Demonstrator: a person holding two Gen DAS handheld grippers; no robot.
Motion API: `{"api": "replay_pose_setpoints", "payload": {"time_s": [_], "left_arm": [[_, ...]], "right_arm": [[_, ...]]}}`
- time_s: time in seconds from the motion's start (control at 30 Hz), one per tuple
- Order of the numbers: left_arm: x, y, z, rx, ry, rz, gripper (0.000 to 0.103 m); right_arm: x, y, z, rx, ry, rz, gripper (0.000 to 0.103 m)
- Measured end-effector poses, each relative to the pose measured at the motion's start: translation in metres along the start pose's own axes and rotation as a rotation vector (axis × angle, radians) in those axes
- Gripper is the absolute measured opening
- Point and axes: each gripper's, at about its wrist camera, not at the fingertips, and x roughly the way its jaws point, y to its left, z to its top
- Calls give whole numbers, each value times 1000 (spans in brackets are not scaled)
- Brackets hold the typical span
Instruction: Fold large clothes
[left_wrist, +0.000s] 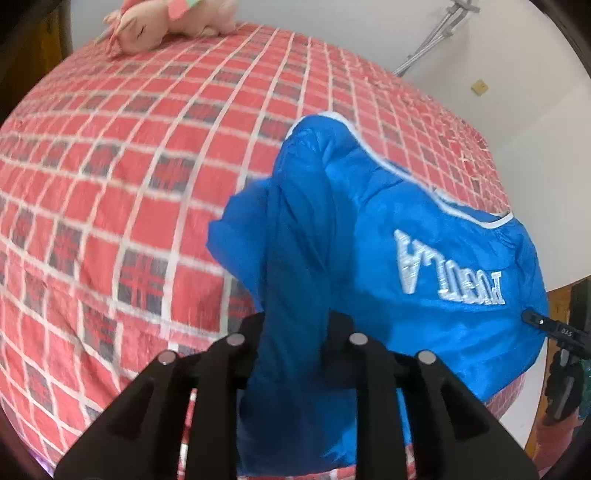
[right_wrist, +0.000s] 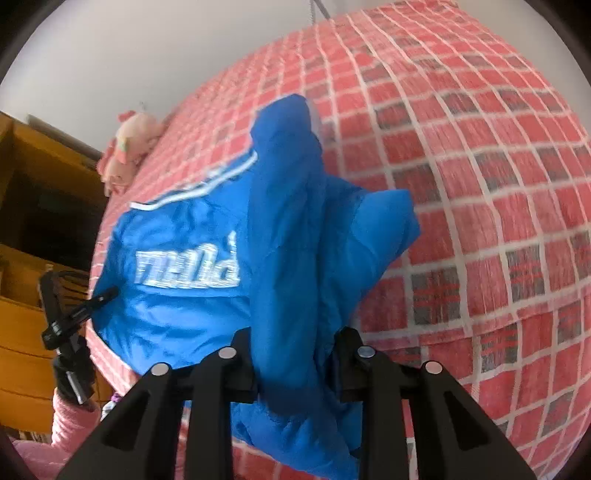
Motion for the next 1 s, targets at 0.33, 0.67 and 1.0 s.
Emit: {"api": "replay_pose_setpoints", "payload": {"time_s": [0.33, 0.67, 1.0], "left_arm": [[37, -6, -13, 92, -37, 115, 38], [20, -5, -14, 30, -17, 119, 43], [-47, -26, -42, 71, -120, 230, 53]], "right_arm": [[42, -19, -20, -14, -51, -74, 44], [9, -8, -39, -52, -121, -183, 58], [-36, 36, -65, -184, -213, -229, 49]]}}
